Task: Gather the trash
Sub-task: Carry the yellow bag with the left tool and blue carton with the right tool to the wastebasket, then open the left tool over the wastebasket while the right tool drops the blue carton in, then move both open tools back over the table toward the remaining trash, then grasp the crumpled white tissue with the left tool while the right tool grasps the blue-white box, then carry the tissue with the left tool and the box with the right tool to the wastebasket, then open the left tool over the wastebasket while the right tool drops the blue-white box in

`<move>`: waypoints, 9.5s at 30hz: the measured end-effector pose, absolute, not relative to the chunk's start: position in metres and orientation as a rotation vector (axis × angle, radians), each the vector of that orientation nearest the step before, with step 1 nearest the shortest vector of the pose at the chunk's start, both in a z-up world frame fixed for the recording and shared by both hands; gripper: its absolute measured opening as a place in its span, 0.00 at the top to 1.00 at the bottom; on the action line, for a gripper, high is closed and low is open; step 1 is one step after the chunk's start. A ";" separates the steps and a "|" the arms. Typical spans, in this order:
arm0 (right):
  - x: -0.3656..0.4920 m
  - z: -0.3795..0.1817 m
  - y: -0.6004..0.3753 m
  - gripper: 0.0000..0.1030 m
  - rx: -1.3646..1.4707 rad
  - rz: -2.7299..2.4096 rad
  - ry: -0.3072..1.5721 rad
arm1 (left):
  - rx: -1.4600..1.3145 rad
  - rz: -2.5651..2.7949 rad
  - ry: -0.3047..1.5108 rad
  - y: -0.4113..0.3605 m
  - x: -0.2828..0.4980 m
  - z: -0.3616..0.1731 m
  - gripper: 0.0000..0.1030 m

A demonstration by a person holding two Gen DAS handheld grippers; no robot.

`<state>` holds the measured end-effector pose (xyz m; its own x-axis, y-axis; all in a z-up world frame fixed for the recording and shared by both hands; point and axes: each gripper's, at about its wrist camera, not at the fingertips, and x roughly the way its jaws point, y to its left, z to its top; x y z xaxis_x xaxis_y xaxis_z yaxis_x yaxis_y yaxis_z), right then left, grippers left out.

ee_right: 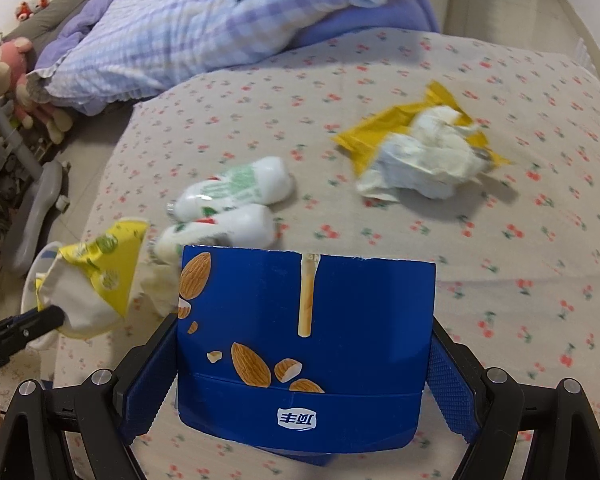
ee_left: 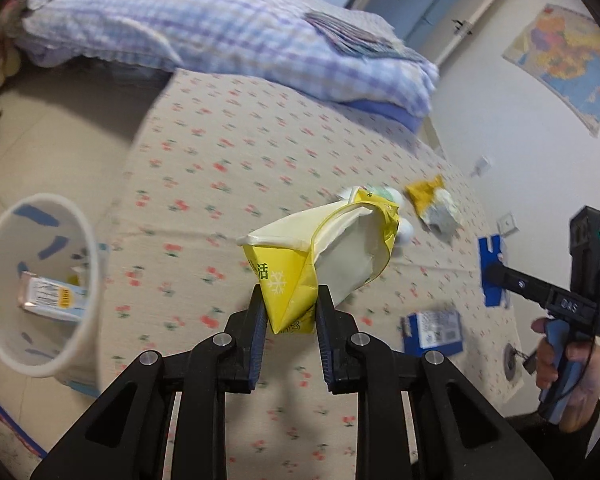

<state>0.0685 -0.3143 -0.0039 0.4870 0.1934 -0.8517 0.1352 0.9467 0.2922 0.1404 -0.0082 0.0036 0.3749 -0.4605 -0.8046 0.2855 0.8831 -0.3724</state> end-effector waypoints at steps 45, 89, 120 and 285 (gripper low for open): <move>0.157 -0.031 -0.077 0.11 0.163 0.336 1.146 | -0.197 0.188 1.116 0.211 0.137 -0.031 0.06; 0.176 -0.036 -0.006 0.02 0.159 0.406 1.115 | -0.117 0.150 1.104 0.217 0.118 -0.024 0.06; 0.073 -0.039 -0.232 0.02 0.042 0.203 1.226 | -0.012 -0.116 1.148 0.080 0.124 -0.015 0.06; 0.187 -0.050 0.043 0.21 0.201 0.531 1.074 | -0.132 0.141 1.091 0.250 0.117 -0.036 0.06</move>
